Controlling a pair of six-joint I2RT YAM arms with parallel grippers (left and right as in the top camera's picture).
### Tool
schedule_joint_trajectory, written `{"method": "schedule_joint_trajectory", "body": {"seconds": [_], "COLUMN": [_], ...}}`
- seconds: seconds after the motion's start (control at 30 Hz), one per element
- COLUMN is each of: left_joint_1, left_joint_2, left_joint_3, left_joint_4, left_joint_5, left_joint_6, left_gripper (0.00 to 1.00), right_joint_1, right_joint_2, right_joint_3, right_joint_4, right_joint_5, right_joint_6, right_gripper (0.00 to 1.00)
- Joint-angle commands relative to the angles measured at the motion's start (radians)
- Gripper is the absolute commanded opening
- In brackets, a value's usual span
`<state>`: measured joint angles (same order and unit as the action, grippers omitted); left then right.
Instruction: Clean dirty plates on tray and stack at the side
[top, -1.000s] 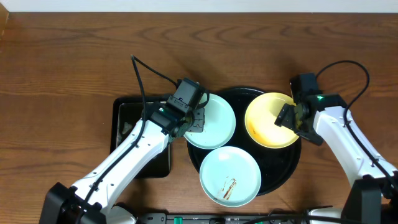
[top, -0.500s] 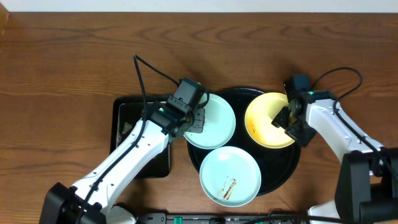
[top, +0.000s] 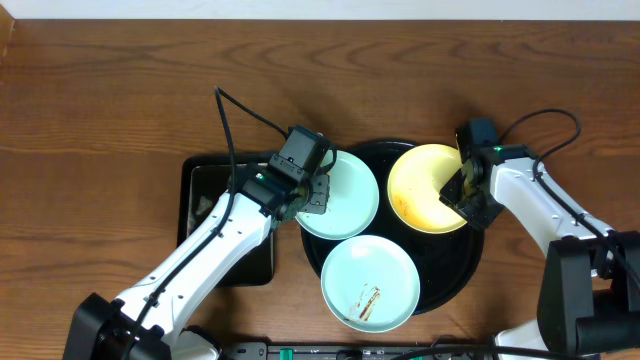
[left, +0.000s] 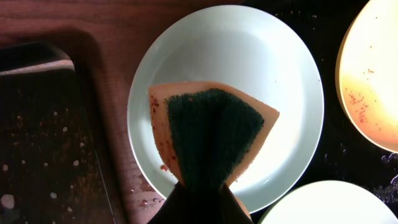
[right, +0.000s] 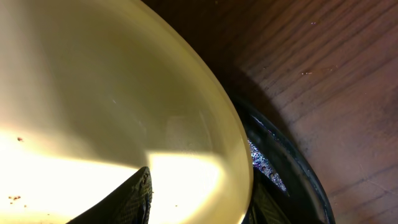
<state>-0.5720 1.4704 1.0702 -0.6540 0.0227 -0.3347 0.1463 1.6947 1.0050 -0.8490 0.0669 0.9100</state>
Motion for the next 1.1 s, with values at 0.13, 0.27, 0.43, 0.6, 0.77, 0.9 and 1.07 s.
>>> {"method": "schedule_joint_trajectory", "body": {"seconds": [0.13, 0.27, 0.43, 0.6, 0.77, 0.9, 1.07], "left_joint_1": [0.002, 0.002, 0.002, 0.002, 0.002, 0.002, 0.002], "left_joint_2": [-0.006, -0.006, -0.006, -0.006, -0.006, -0.006, -0.006], "left_joint_3": [-0.009, -0.009, -0.009, -0.009, -0.009, -0.009, -0.009], "left_joint_4": [-0.001, -0.001, -0.003, -0.011, -0.015, -0.015, -0.012], "left_joint_5": [-0.008, -0.007, -0.005, -0.005, -0.005, 0.001, 0.022], "left_joint_6": [0.024, 0.024, 0.024, 0.026, 0.027, 0.027, 0.027], "left_gripper": [0.09, 0.09, 0.10, 0.10, 0.11, 0.12, 0.12], "right_joint_1": [-0.024, -0.024, -0.024, -0.024, -0.023, -0.023, -0.023], "right_joint_2": [0.002, 0.008, 0.007, 0.008, 0.007, 0.007, 0.007], "right_joint_3": [0.009, -0.009, -0.056, -0.124, -0.156, -0.156, -0.155], "right_joint_4": [0.002, 0.022, 0.069, 0.130, 0.158, 0.161, 0.175], "right_joint_5": [0.037, 0.041, 0.040, 0.032, 0.030, 0.033, 0.035], "right_joint_6": [0.035, 0.040, 0.055, 0.069, 0.089, 0.089, 0.087], "right_gripper": [0.59, 0.54, 0.49, 0.43, 0.01, 0.01, 0.01]}}
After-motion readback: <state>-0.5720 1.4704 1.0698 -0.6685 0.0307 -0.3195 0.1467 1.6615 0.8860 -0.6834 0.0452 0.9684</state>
